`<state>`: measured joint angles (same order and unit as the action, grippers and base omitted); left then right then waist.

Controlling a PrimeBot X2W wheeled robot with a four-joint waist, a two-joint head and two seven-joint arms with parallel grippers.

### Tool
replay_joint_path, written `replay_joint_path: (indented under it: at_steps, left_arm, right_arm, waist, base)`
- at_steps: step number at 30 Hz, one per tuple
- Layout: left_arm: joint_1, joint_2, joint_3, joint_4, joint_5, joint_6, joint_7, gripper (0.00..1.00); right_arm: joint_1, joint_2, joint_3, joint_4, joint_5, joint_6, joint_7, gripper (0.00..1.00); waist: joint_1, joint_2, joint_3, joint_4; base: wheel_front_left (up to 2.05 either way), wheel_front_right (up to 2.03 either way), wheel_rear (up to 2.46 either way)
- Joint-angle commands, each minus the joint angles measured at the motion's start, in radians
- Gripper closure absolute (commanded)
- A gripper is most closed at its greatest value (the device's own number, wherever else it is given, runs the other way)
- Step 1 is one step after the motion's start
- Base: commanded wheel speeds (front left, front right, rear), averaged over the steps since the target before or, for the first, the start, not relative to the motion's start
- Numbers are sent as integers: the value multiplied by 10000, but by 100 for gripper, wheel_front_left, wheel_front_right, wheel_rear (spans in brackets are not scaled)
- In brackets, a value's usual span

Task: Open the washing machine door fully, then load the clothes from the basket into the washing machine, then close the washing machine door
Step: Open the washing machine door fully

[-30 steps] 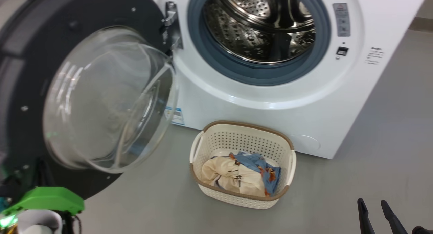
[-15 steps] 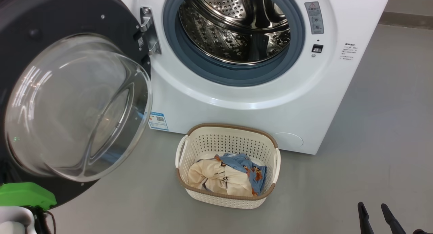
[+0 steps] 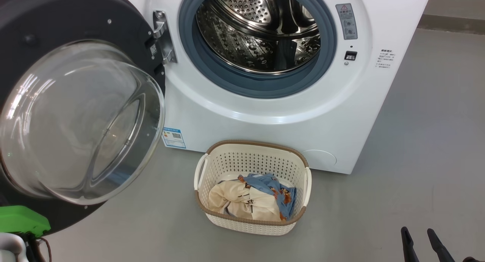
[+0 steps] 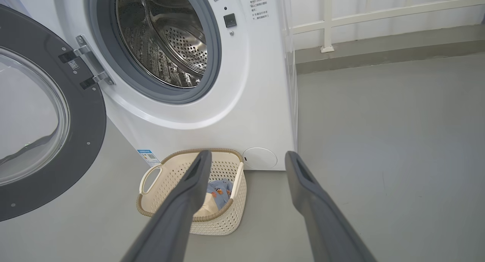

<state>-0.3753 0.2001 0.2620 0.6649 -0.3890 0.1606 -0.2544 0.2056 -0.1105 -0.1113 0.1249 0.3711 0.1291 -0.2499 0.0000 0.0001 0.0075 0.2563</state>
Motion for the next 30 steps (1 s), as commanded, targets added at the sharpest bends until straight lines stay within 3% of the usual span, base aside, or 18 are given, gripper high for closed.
replay_joint_path:
  at_steps: [1, 16, 18, 21, 22, 23, 30]
  left_arm:
    - [-477, 441, 418, -266, 163, -27, -73, 100]
    - [364, -824, 213, -2862, 911, -1052, -74, 100]
    - [561, -982, 11, -3281, 973, -1152, -74, 75]
    - [859, -1171, -391, -3915, 1101, -1206, -74, 45]
    - [942, -1218, -537, -4108, 1117, -1236, -74, 17]
    - [1025, -1258, -685, -4294, 1132, -1257, -73, 0]
    - [1602, -1405, -1820, -5486, 1249, -1447, 138, 0]
  right_arm:
    - [-111, -191, 219, -190, 52, 16, -118, 0]
    - [-137, -46, 249, -211, 19, 16, -118, 0]
    - [-155, -41, 263, -194, 34, 16, -118, 0]
    - [-173, -26, 288, -189, 45, 16, -118, 0]
    - [-182, -20, 299, -192, 42, 16, -118, 0]
    - [-194, -15, 314, -194, 39, 16, -118, 0]
    - [-285, -20, 363, -207, 38, 16, -118, 0]
  waist:
    - [0, -1, -18, 17]
    - [0, -1, -86, 189]
    - [0, -1, -93, 178]
    - [0, -1, -97, 149]
    - [0, -1, -91, 132]
    - [0, -1, -88, 109]
    - [0, -1, -58, -188]
  base:
    - [0, 0, 0]
    - [0, 0, 0]
    - [0, 0, 0]
    - [0, 0, 0]
    - [0, 0, 0]
    - [0, 0, 0]
    - [0, 0, 0]
